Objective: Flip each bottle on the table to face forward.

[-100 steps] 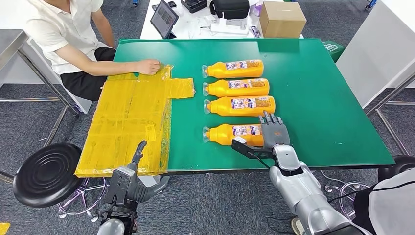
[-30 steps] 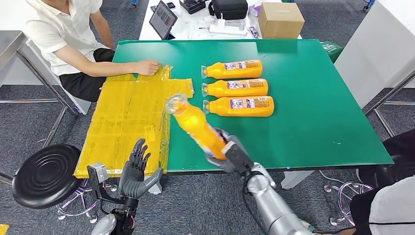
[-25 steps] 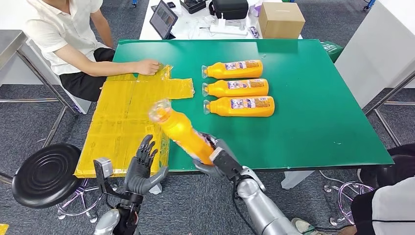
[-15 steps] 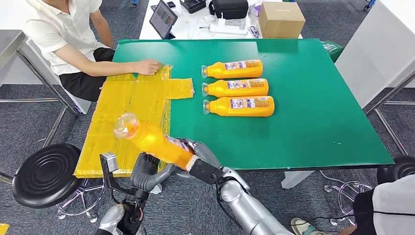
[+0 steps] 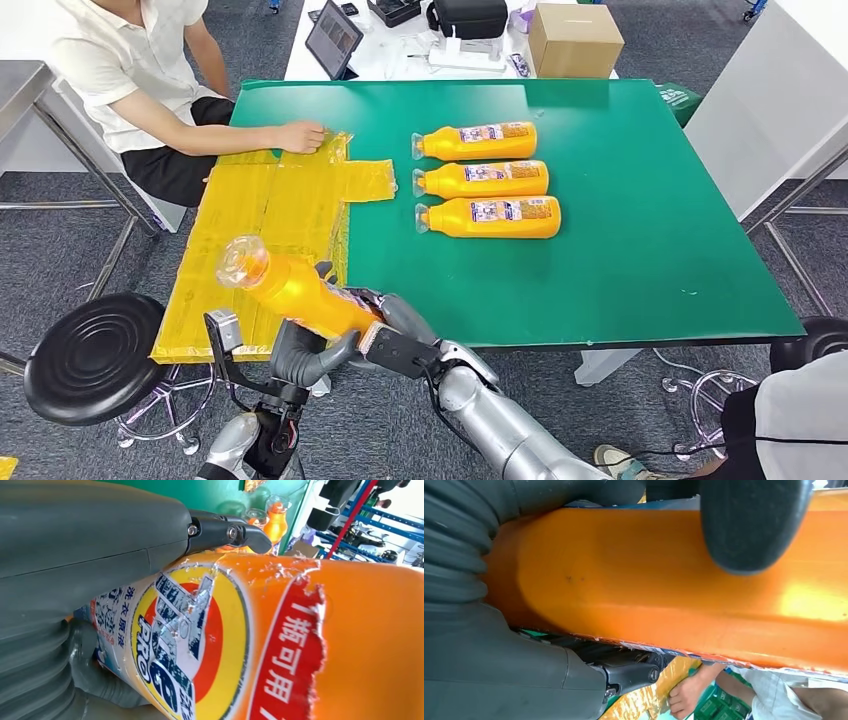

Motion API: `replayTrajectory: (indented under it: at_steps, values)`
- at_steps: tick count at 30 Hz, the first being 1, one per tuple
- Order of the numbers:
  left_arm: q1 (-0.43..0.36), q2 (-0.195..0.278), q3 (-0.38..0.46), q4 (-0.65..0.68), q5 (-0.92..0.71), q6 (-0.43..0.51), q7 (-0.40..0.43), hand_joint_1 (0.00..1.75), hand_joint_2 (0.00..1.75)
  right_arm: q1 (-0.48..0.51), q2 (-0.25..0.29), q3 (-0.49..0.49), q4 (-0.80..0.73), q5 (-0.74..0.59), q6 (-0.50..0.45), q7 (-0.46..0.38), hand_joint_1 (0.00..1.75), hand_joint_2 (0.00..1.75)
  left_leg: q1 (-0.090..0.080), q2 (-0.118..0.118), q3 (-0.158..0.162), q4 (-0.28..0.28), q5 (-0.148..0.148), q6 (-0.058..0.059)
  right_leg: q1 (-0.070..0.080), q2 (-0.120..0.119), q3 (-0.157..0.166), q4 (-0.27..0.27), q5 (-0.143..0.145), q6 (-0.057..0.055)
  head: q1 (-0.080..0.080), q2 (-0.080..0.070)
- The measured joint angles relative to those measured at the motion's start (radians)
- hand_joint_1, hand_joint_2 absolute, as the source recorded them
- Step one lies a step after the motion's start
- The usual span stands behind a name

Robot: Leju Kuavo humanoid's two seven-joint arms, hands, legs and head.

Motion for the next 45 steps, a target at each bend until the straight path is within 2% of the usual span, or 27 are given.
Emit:
replayTrajectory:
  at_steps: [8, 12, 18, 22, 23, 27, 32, 40, 45]
  values:
    - [0.004, -0.001, 0.009, -0.002, 0.017, -0.006, -0.008, 0.03, 1.75, -0.015, 0.012, 0.02, 0.055, 0.026, -0.032, 0.019, 1.75, 1.75, 0.0, 0.0, 0.0, 0.0, 0.0, 0.0, 0.0, 0.0, 0.0, 0.0, 0.0, 0.0, 0.0, 0.0]
    - [0.008, -0.001, 0.018, -0.005, 0.013, -0.003, -0.001, 1.71, 1.75, -0.016, 0.014, 0.032, 0.078, 0.068, -0.073, 0.035, 1.71, 1.75, 0.0, 0.0, -0.001, 0.0, 0.0, 0.0, 0.0, 0.0, -0.001, 0.0, 0.0, 0.0, 0.0, 0.0]
    - [0.008, 0.0, 0.027, 0.007, 0.002, -0.001, 0.01, 1.75, 1.75, -0.031, 0.023, 0.064, 0.098, 0.149, -0.125, 0.067, 1.23, 1.75, 0.0, 0.0, -0.001, 0.0, 0.0, 0.0, 0.0, 0.0, -0.001, 0.0, 0.0, 0.0, 0.0, 0.0]
    - [0.009, 0.0, 0.036, 0.012, 0.01, -0.016, 0.008, 1.75, 1.75, -0.033, 0.027, 0.073, 0.103, 0.153, -0.131, 0.07, 0.51, 1.75, 0.0, 0.0, -0.001, 0.0, 0.0, 0.0, 0.0, 0.0, -0.001, 0.0, 0.0, 0.0, 0.0, 0.0]
    - [0.009, 0.0, 0.038, 0.012, 0.013, -0.02, 0.009, 1.75, 1.75, -0.032, 0.028, 0.076, 0.105, 0.153, -0.133, 0.069, 0.47, 1.75, 0.0, 0.0, -0.001, 0.0, 0.0, 0.0, 0.0, 0.0, -0.001, 0.0, 0.0, 0.0, 0.0, 0.0]
    - [0.007, 0.0, 0.043, 0.012, 0.022, -0.035, 0.013, 1.75, 1.75, -0.028, 0.033, 0.089, 0.111, 0.154, -0.138, 0.066, 0.47, 1.75, 0.0, 0.0, -0.001, 0.0, 0.0, 0.0, 0.0, 0.0, -0.001, 0.0, 0.0, 0.0, 0.0, 0.0]
    - [0.005, 0.0, 0.044, 0.012, 0.022, -0.036, 0.015, 1.75, 1.75, -0.024, 0.036, 0.098, 0.118, 0.154, -0.141, 0.063, 0.02, 1.75, 0.0, 0.0, -0.001, 0.0, 0.0, 0.0, 0.0, 0.0, -0.001, 0.0, 0.0, 0.0, 0.0, 0.0]
    - [-0.002, 0.002, 0.045, 0.011, -0.005, -0.003, 0.014, 1.75, 1.75, -0.004, 0.038, 0.098, 0.121, 0.127, -0.198, 0.022, 0.0, 1.75, 0.0, 0.0, -0.001, 0.0, 0.0, 0.0, 0.0, 0.0, -0.001, 0.0, 0.0, 0.0, 0.0, 0.0]
    - [-0.021, 0.011, 0.073, 0.002, -0.101, 0.161, 0.018, 1.75, 1.75, 0.037, 0.038, 0.096, 0.105, 0.135, -0.282, -0.007, 0.0, 1.75, 0.0, 0.0, -0.001, 0.0, 0.0, 0.0, 0.0, 0.0, -0.001, 0.0, 0.0, 0.0, 0.0, 0.0]
